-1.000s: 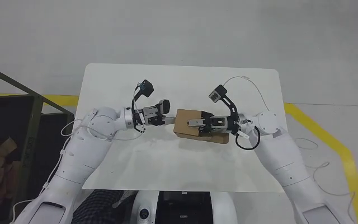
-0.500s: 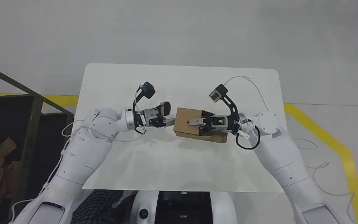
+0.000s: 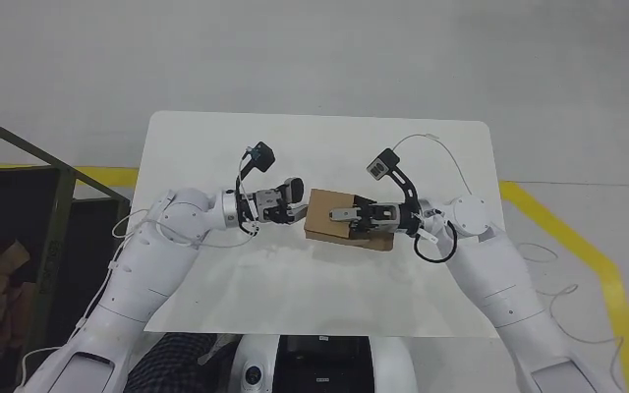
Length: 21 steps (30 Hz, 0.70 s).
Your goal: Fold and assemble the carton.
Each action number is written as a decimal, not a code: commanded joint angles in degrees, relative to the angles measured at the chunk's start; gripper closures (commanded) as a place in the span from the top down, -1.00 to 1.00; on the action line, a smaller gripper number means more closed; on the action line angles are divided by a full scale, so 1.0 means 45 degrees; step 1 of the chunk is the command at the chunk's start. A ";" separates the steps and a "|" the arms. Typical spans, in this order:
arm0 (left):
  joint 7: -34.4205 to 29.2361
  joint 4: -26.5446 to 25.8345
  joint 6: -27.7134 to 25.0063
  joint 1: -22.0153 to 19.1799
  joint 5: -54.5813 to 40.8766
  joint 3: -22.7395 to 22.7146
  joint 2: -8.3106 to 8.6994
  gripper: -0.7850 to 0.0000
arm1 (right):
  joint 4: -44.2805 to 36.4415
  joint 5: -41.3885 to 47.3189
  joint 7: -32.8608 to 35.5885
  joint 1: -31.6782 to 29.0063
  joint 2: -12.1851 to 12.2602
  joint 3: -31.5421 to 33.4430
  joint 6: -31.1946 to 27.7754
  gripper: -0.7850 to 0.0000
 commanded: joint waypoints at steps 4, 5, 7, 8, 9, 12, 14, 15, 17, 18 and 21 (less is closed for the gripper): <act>0.0011 0.0034 -0.0016 -0.0101 -0.0054 0.0174 -0.0012 1.00 | 0.0025 -0.0001 -0.0004 0.0018 -0.0012 -0.0033 -0.0011 -1.00; 0.0014 0.0056 -0.0012 -0.0121 -0.0066 0.0209 -0.0014 1.00 | 0.0040 -0.0004 -0.0001 0.0019 -0.0013 -0.0039 -0.0001 -1.00; 0.0023 0.0083 -0.0021 -0.0159 -0.0090 0.0277 -0.0020 1.00 | 0.0071 0.0022 -0.0011 0.0023 -0.0016 -0.0039 0.0002 -1.00; 0.0028 0.0104 -0.0029 -0.0181 -0.0095 0.0299 -0.0020 1.00 | 0.0083 0.0026 -0.0011 0.0024 -0.0018 -0.0039 -0.0007 -1.00; 0.0022 0.0127 -0.0032 -0.0195 -0.0105 0.0324 -0.0020 1.00 | 0.0099 0.0038 -0.0006 0.0025 -0.0019 -0.0039 -0.0013 -1.00; 0.0016 0.0167 -0.0035 -0.0238 -0.0154 0.0367 -0.0016 1.00 | 0.0144 0.0090 0.0027 0.0034 -0.0023 -0.0031 -0.0027 -1.00; 0.0023 0.0176 -0.0038 -0.0252 -0.0164 0.0385 -0.0010 1.00 | 0.0183 0.0133 0.0054 0.0037 -0.0026 -0.0032 -0.0013 -1.00; 0.0021 0.0168 -0.0047 -0.0249 -0.0201 0.0400 -0.0008 1.00 | 0.0202 0.0147 0.0063 0.0041 -0.0028 -0.0035 -0.0017 -1.00; -0.0002 0.0155 -0.0056 -0.0253 -0.0261 0.0420 0.0000 1.00 | 0.0248 0.0168 0.0081 0.0054 -0.0035 -0.0050 -0.0012 -1.00; -0.0007 0.0144 -0.0040 -0.0257 -0.0282 0.0432 0.0003 1.00 | 0.0264 0.0170 0.0084 0.0059 -0.0039 -0.0060 -0.0022 -1.00; -0.0028 0.0094 -0.0045 -0.0291 -0.0327 0.0501 0.0003 1.00 | 0.0300 0.0190 0.0105 0.0079 -0.0052 -0.0097 -0.0015 -1.00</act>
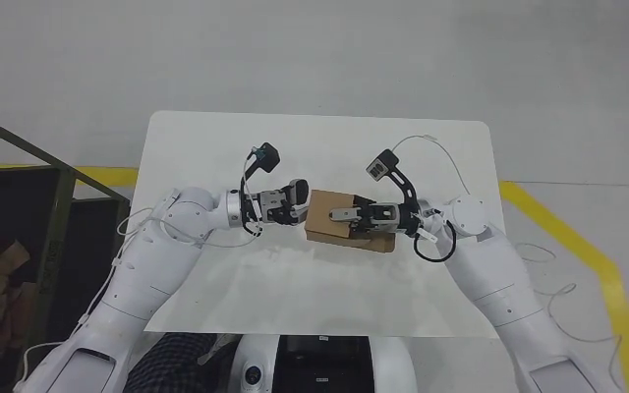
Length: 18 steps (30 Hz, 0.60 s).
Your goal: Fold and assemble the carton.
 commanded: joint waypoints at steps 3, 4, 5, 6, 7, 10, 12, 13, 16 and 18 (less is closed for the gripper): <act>0.0014 -0.0052 -0.0024 -0.0068 -0.0048 0.0099 -0.0007 1.00 | 0.0052 0.0034 0.0015 0.0022 -0.0016 -0.0033 -0.0015 -1.00; 0.0015 -0.0052 -0.0016 -0.0087 -0.0047 0.0125 -0.0008 1.00 | 0.0063 0.0034 0.0018 0.0031 -0.0018 -0.0039 -0.0004 -1.00; 0.0025 -0.0045 -0.0004 -0.0106 -0.0048 0.0146 -0.0010 1.00 | 0.0071 0.0036 0.0019 0.0040 -0.0021 -0.0042 -0.0002 -1.00; 0.0042 -0.0036 -0.0006 -0.0118 -0.0081 0.0174 -0.0014 1.00 | 0.0079 0.0037 0.0021 0.0045 -0.0023 -0.0045 -0.0003 -1.00; 0.0036 -0.0019 -0.0006 -0.0138 -0.0081 0.0207 -0.0017 1.00 | 0.0088 0.0038 0.0023 0.0049 -0.0025 -0.0047 -0.0007 -1.00; 0.0024 0.0064 0.0015 -0.0204 -0.0099 0.0305 -0.0028 1.00 | 0.0121 0.0041 0.0013 0.0056 -0.0029 -0.0040 -0.0019 -1.00; 0.0013 0.0099 0.0016 -0.0247 -0.0104 0.0355 -0.0032 1.00 | 0.0128 0.0040 0.0017 0.0057 -0.0031 -0.0039 -0.0023 -1.00; 0.0017 0.0114 0.0014 -0.0264 -0.0110 0.0371 -0.0033 1.00 | 0.0132 0.0040 0.0018 0.0058 -0.0031 -0.0038 -0.0024 -1.00; 0.0012 0.0135 0.0009 -0.0303 -0.0157 0.0429 -0.0036 1.00 | 0.0143 0.0043 0.0054 0.0066 -0.0034 -0.0040 -0.0029 -1.00; 0.0009 0.0147 0.0019 -0.0337 -0.0169 0.0471 -0.0039 1.00 | 0.0156 0.0076 0.0064 0.0065 -0.0038 -0.0040 -0.0031 -1.00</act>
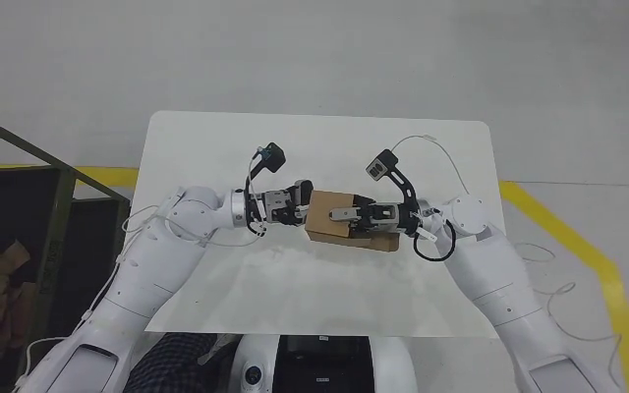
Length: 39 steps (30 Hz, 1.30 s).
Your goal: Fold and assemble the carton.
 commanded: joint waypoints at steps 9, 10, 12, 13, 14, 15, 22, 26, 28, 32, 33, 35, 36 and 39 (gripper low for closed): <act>-0.0009 0.0023 -0.0032 -0.0156 -0.0053 0.0203 -0.0017 1.00 | 0.0048 0.0027 0.0020 0.0013 -0.0011 0.0008 -0.0012 -1.00; -0.0007 0.0032 -0.0035 -0.0165 -0.0057 0.0212 -0.0017 1.00 | 0.0051 0.0035 0.0007 0.0010 -0.0012 0.0013 -0.0011 -1.00; 0.0007 0.0043 -0.0038 -0.0179 -0.0068 0.0223 -0.0014 1.00 | 0.0049 0.0053 0.0010 0.0005 -0.0014 0.0016 -0.0007 -1.00; 0.0031 0.0054 -0.0033 -0.0174 -0.0090 0.0226 -0.0014 1.00 | 0.0052 0.0052 0.0013 0.0004 -0.0014 0.0019 -0.0007 -1.00; 0.0017 0.0060 -0.0023 -0.0172 -0.0125 0.0242 -0.0013 1.00 | 0.0049 0.0051 0.0033 0.0005 -0.0015 0.0017 -0.0009 -1.00; 0.0006 0.0069 -0.0022 -0.0179 -0.0140 0.0247 -0.0010 1.00 | 0.0055 0.0054 0.0046 0.0006 -0.0015 0.0018 -0.0010 -1.00; -0.0031 0.0062 -0.0079 -0.0245 -0.0128 0.0363 -0.0013 1.00 | 0.0092 0.0080 0.0061 0.0010 -0.0027 0.0005 0.0003 -1.00; 0.0002 0.0062 -0.0119 -0.0259 -0.0163 0.0363 -0.0005 1.00 | 0.0111 0.0115 0.0097 0.0012 -0.0036 -0.0009 -0.0009 -1.00; 0.0025 0.0065 -0.0126 -0.0257 -0.0161 0.0364 0.0000 1.00 | 0.0122 0.0115 0.0097 0.0016 -0.0040 -0.0016 -0.0018 -1.00; 0.0041 0.0116 -0.0084 -0.0246 -0.0091 0.0289 0.0030 1.00 | 0.0128 0.0111 0.0089 0.0017 -0.0049 -0.0028 -0.0028 -1.00; 0.0086 0.0132 -0.0079 -0.0217 -0.0108 0.0227 0.0044 1.00 | 0.0128 0.0110 0.0088 0.0016 -0.0050 -0.0029 -0.0029 -1.00; 0.0184 0.0171 -0.0014 -0.0130 -0.0018 -0.0007 0.0101 1.00 | 0.0138 0.0111 0.0058 0.0013 -0.0046 0.0002 -0.0023 -1.00; 0.0231 0.0169 0.0012 -0.0039 0.0003 -0.0137 0.0136 1.00 | 0.0130 0.0115 0.0066 0.0011 -0.0041 0.0030 -0.0030 -1.00; 0.0281 0.0067 0.0133 0.0271 0.0039 -0.0565 0.0255 1.00 | 0.0143 0.0088 0.0083 -0.0007 -0.0016 0.0124 -0.0019 -1.00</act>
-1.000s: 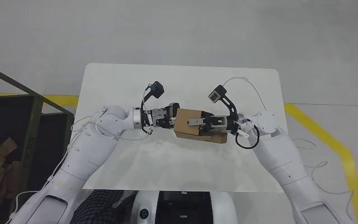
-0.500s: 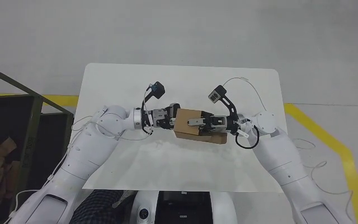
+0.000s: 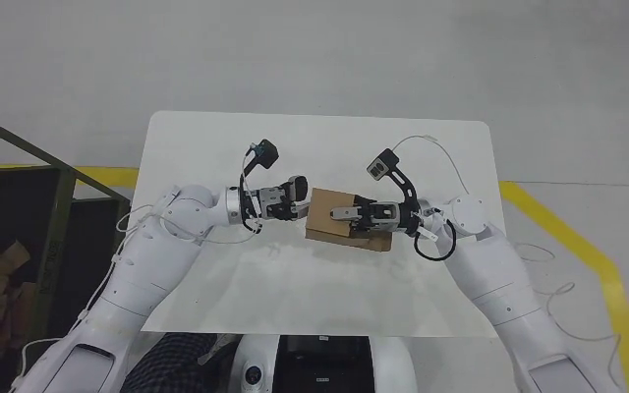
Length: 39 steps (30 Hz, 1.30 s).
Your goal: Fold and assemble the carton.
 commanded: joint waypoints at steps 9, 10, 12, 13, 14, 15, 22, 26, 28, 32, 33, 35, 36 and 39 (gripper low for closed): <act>0.0169 -0.0964 0.0223 0.1127 0.0473 -0.1264 0.0358 1.00 | -0.0049 -0.0133 0.0128 -0.0021 0.0041 0.0095 0.0096 -1.00; 0.0219 -0.1040 0.0240 0.1219 0.0516 -0.1379 0.0385 1.00 | -0.0048 -0.0171 0.0120 -0.0017 0.0045 0.0106 0.0093 -1.00; 0.0337 -0.1154 0.0276 0.1410 0.0588 -0.1603 0.0436 1.00 | -0.0045 -0.0252 0.0078 -0.0021 0.0061 0.0153 0.0093 -1.00; 0.0378 -0.1197 0.0286 0.1506 0.0616 -0.1704 0.0460 1.00 | -0.0053 -0.0283 0.0056 -0.0027 0.0070 0.0185 0.0080 -1.00; 0.0410 -0.1232 0.0283 0.1594 0.0661 -0.1806 0.0485 1.00 | -0.0048 -0.0297 0.0032 -0.0042 0.0079 0.0219 0.0077 -1.00; 0.0443 -0.1272 0.0275 0.1681 0.0708 -0.1896 0.0508 1.00 | -0.0045 -0.0329 0.0013 -0.0053 0.0089 0.0252 0.0076 -1.00; 0.1129 -0.1635 -0.0716 0.2172 0.1570 -0.2348 0.0609 1.00 | 0.0060 -0.0245 -0.0064 -0.0127 0.0121 0.0364 0.0272 -1.00; 0.2085 -0.1588 -0.2014 0.2365 0.2386 -0.2625 0.0628 1.00 | 0.0224 0.0077 0.0007 -0.0110 0.0107 0.0362 0.0505 -1.00; 0.2538 -0.1536 -0.2648 0.2396 0.2862 -0.2720 0.0627 1.00 | 0.0347 0.0230 0.0075 -0.0079 0.0098 0.0357 0.0615 -1.00; 0.3336 -0.1659 -0.3792 0.2357 0.4185 -0.2866 0.0613 1.00 | 0.0565 0.0481 0.0231 -0.0002 0.0084 0.0346 0.0883 -1.00; 0.3552 -0.1707 -0.3997 0.2363 0.4540 -0.2894 0.0604 1.00 | 0.0653 0.0517 0.0311 0.0026 0.0085 0.0333 0.1034 -1.00; 0.3914 -0.1990 -0.4055 0.2381 0.5256 -0.2837 0.0589 1.00 | 0.0828 0.0639 0.0379 0.0109 0.0079 0.0337 0.1261 -1.00; 0.4044 -0.2149 -0.4055 0.2383 0.5620 -0.2776 0.0590 1.00 | 0.0903 0.0689 0.0401 0.0162 0.0073 0.0322 0.1408 -1.00; 0.4497 -0.2535 -0.4055 0.2370 0.6681 -0.2560 0.0612 1.00 | 0.1041 0.0759 0.0530 0.0368 0.0044 0.0235 0.1723 -1.00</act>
